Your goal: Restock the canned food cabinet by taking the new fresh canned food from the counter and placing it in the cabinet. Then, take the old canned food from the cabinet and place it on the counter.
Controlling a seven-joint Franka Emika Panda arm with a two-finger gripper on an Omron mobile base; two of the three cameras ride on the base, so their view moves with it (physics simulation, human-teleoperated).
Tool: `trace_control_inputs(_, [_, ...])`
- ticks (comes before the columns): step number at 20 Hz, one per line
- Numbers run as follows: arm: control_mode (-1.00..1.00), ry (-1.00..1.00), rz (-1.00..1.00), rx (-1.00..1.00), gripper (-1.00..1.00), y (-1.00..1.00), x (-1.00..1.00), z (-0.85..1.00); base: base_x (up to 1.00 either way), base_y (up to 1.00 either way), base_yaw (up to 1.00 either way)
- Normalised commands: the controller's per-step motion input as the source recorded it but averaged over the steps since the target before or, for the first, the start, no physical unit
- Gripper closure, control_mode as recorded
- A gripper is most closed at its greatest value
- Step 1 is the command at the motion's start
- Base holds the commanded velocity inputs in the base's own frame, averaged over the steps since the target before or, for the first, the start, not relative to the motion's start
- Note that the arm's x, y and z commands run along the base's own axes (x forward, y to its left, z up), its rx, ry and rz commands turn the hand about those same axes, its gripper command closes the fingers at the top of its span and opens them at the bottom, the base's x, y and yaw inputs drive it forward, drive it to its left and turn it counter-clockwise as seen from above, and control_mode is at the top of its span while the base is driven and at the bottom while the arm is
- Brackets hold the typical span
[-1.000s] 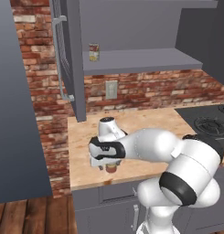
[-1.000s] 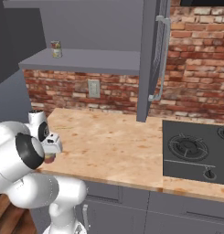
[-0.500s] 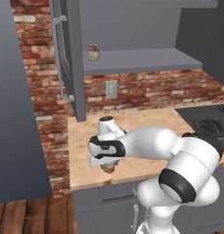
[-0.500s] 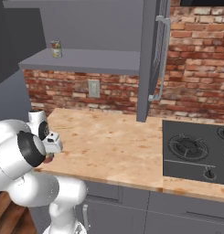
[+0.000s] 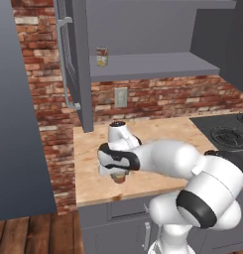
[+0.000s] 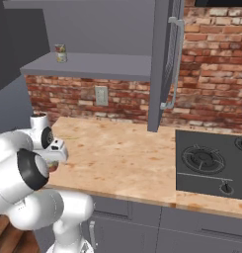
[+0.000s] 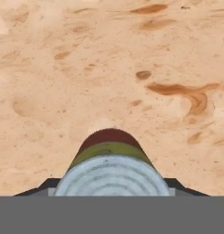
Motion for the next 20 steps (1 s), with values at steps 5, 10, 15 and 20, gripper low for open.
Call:
trace_control_inputs(5, [-1.00,-0.32,0.00,0.16,1.00,-0.76,-0.23,0.63,0.00,0.00,0.00])
trace_control_inputs(10, [-1.00,-0.36,0.00,0.23,1.00,-1.00,-0.41,0.83,0.00,0.00,0.00])
trace_control_inputs(15, [-1.00,-0.41,0.00,0.24,1.00,-0.99,-0.42,0.98,0.00,0.00,0.00])
trace_control_inputs(20, [-1.00,-0.30,-0.01,0.20,1.00,-0.69,-0.31,1.00,0.00,0.00,0.00])
